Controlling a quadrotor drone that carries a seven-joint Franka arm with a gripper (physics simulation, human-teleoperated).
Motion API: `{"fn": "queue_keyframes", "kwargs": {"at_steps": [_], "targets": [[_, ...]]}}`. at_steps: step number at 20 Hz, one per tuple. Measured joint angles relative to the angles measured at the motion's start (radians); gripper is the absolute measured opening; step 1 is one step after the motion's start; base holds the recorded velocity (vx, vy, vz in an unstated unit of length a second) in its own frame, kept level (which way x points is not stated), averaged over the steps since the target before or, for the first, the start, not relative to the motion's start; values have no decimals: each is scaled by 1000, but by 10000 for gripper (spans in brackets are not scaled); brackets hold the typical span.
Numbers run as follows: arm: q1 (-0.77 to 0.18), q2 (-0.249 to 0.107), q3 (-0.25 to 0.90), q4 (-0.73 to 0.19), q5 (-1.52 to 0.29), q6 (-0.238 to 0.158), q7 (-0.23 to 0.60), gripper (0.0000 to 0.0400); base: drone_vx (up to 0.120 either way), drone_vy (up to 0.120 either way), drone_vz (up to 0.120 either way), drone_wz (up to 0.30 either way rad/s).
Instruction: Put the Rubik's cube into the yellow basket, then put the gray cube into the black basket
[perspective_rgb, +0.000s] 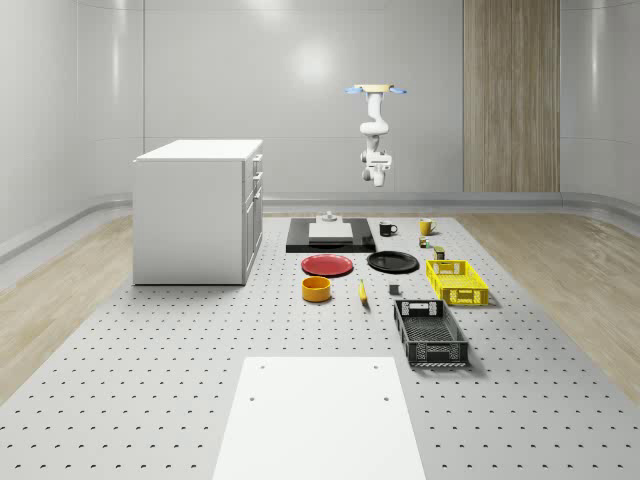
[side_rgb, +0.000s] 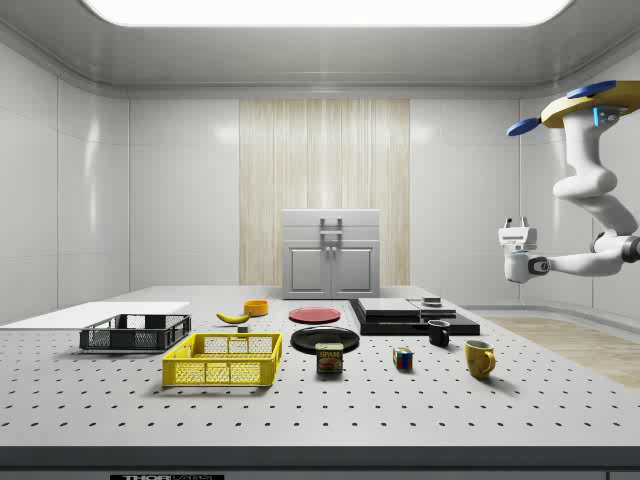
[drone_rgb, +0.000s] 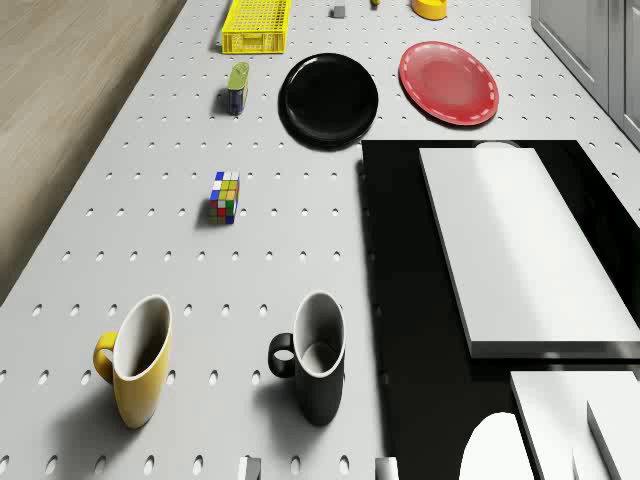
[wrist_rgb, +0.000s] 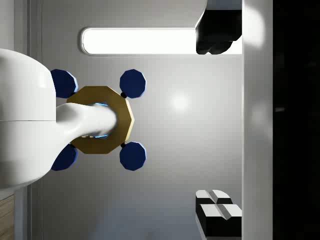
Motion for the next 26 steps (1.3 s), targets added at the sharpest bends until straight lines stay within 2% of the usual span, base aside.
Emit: {"fn": "queue_keyframes", "kwargs": {"at_steps": [6, 12, 19, 23, 26], "targets": [[-3, 25, 1, 128, 1, -98, -2, 400, 0, 0, 0, 0], [-4, 65, 3, 236, 2, -162, -2, 400, 0, 0, 0, 0], [-6, 83, 3, 286, 2, -188, -3, 400, 0, 6, 0, 0], [-6, 85, 4, 294, 2, -191, -3, 400, 0, 120, 0, 0], [-7, 85, 4, 296, 2, -190, -3, 400, 120, 120, 0, 0]]}}
